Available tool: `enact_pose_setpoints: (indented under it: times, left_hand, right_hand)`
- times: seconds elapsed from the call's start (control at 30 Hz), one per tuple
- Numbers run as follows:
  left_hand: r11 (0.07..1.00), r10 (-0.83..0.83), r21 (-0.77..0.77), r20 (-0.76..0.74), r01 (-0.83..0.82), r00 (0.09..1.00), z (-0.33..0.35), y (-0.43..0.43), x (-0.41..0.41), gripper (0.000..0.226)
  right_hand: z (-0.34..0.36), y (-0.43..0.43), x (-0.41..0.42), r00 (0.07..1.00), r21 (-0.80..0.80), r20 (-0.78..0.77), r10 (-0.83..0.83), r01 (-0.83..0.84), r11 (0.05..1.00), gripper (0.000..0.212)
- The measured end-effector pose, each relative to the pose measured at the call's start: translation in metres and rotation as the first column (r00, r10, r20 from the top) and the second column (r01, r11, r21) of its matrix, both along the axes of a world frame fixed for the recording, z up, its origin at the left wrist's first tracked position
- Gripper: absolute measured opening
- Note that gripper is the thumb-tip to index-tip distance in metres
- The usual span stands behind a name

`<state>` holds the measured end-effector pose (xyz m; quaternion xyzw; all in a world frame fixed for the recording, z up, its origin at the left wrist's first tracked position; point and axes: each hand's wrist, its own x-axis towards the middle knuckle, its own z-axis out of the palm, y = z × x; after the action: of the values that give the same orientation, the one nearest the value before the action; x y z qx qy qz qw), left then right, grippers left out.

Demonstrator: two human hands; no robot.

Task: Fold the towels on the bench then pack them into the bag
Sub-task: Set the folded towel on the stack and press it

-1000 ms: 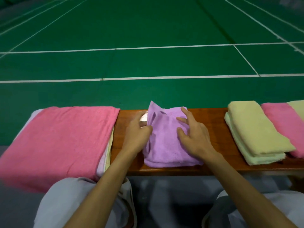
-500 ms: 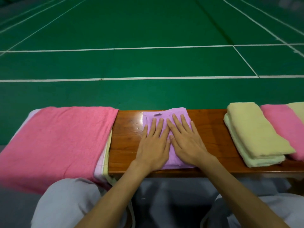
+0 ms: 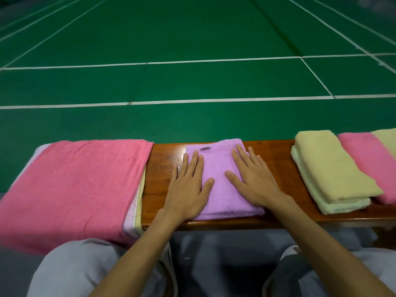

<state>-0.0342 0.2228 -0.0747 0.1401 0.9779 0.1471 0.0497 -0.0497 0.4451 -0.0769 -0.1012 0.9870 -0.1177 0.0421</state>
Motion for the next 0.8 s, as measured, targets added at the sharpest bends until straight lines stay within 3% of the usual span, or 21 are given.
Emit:
enact_pose_setpoints:
  times: [0.1, 0.23, 0.37, 0.47, 0.57, 0.7, 0.8]
  left_hand:
    - [1.000, -0.018, -0.006, -0.012, 0.018, 1.000, 0.000, -0.004, -0.001, 0.072]
    - [0.998, -0.062, 0.012, -0.017, 0.062, 0.998, -0.001, -0.012, -0.002, 0.074]
    - [0.953, -0.261, 0.127, -0.125, 0.276, 0.957, 0.012, -0.014, 0.010, 0.074]
    - [0.924, -0.373, 0.063, -0.073, 0.377, 0.925, 0.012, -0.008, 0.021, 0.100]
    - [0.899, -0.439, -0.052, -0.120, 0.436, 0.891, 0.001, -0.014, 0.028, 0.118]
    - [0.897, -0.433, 0.031, -0.151, 0.442, 0.889, 0.001, -0.026, 0.034, 0.104]
    - [0.899, -0.402, 0.110, -0.178, 0.424, 0.898, 0.012, -0.033, 0.037, 0.073]
  right_hand:
    - [0.001, 0.011, 0.000, 0.999, -0.035, 0.024, -0.034, 0.034, 0.999, 0.098]
    - [0.001, 0.015, 0.004, 0.998, -0.095, 0.024, -0.051, 0.053, 0.994, 0.084]
    - [0.013, 0.018, 0.016, 0.999, -0.168, -0.041, 0.035, -0.042, 0.985, 0.079]
    - [0.018, 0.012, 0.039, 0.979, -0.143, -0.044, 0.200, -0.205, 0.968, 0.083]
    - [0.008, 0.008, 0.063, 0.946, -0.078, -0.074, 0.315, -0.321, 0.944, 0.092]
    - [-0.003, 0.021, 0.073, 0.902, 0.030, -0.172, 0.395, -0.396, 0.918, 0.118]
    - [-0.003, 0.026, 0.077, 0.898, -0.020, -0.200, 0.392, -0.404, 0.915, 0.105]
